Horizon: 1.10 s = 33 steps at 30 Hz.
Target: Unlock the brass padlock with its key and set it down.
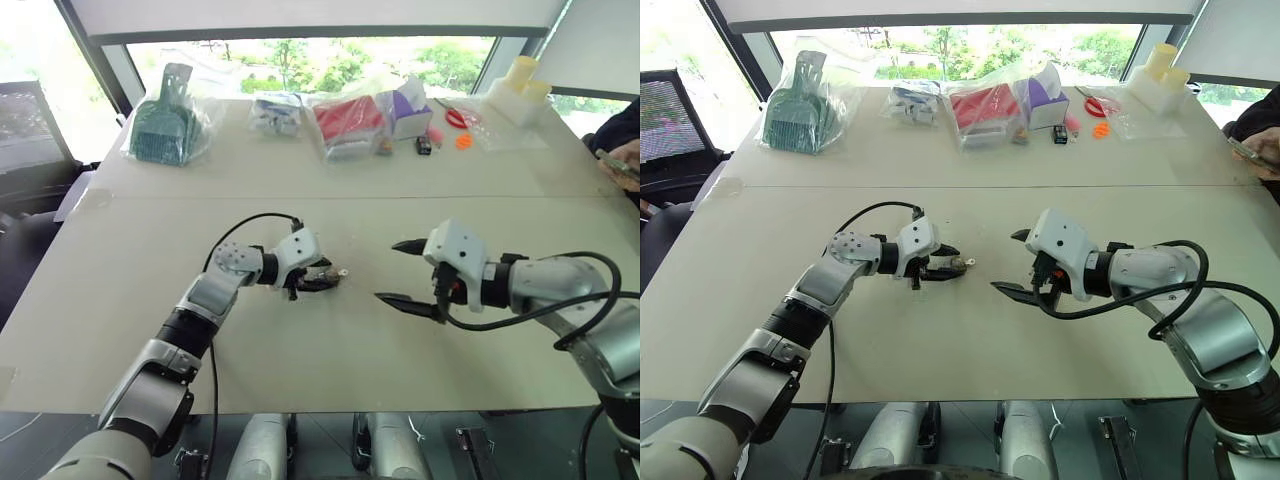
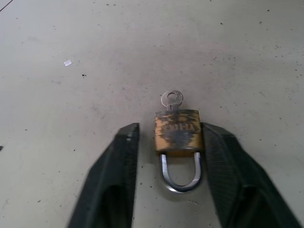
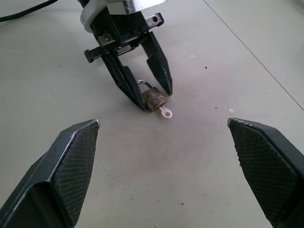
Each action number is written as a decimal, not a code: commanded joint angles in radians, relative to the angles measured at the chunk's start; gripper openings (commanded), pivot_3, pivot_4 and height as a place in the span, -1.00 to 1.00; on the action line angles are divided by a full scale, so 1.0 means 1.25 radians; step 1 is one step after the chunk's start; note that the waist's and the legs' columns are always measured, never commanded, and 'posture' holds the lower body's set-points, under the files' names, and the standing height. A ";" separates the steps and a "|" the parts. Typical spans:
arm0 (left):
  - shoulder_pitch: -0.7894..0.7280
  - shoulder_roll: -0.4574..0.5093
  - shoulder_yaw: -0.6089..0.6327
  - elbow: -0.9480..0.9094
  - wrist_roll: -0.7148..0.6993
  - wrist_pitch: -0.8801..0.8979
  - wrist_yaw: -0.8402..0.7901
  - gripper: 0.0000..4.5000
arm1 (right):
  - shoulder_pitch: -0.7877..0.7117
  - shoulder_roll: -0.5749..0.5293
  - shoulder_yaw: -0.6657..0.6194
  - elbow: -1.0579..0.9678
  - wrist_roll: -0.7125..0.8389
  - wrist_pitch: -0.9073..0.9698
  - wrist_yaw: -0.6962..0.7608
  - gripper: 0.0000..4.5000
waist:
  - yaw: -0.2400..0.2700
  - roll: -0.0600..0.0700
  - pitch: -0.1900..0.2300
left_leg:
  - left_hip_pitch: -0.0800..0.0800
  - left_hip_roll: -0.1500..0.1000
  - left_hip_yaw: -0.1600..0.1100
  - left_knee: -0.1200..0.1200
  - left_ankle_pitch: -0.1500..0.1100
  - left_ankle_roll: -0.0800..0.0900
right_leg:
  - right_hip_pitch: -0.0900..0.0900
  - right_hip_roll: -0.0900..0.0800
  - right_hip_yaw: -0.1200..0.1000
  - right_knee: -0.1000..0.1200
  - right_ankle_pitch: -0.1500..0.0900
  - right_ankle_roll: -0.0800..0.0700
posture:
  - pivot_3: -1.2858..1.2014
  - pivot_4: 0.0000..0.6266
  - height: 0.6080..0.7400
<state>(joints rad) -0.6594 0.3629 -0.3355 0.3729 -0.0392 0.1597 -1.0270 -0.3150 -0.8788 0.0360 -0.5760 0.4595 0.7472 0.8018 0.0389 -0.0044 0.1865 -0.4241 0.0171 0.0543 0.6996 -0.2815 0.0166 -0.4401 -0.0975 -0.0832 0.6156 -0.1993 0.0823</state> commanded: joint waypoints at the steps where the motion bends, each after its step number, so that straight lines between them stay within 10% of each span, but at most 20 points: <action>1: 0.010 0.006 0.002 -0.009 0.014 0.004 0.009 -0.67 | -0.020 0.011 0.002 0.002 -0.014 -0.025 -0.002 1.00 | 0.000 0.000 0.000 | 0.000 0.000 0.000 0.000 0.000 0.000 | 0.000 0.000 0.000 0.000 0.000 0.000 | 0.03 -0.52 1.00; 25: -0.236 0.065 0.052 0.141 -0.050 -0.099 -0.258 -0.67 | -0.148 0.182 0.264 0.270 -0.651 -0.612 -0.197 1.00 | -0.001 0.000 0.000 | -0.001 -0.001 0.004 0.000 0.000 0.000 | -0.001 0.001 0.000 0.000 0.000 0.001 | 0.03 -0.52 1.00; 33: -0.238 0.059 0.057 0.137 -0.056 -0.097 -0.270 -0.67 | -0.151 0.210 0.267 0.296 -0.691 -0.636 -0.179 -0.59 | -0.003 0.000 0.000 | -0.001 -0.001 0.004 0.000 0.000 0.000 | -0.001 0.001 0.000 0.000 0.000 0.001 | 0.03 -0.52 1.00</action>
<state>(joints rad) -0.9297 0.4320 -0.2889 0.5706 -0.0975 0.0501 -1.3557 -0.4795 -0.6222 0.3836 -0.1968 -0.3932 -0.0308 0.5778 0.0346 -0.0045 0.1866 -0.4250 0.0162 0.0592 0.6998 -0.2813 0.0165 -0.4410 -0.0967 -0.0833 0.6162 -0.1994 0.0833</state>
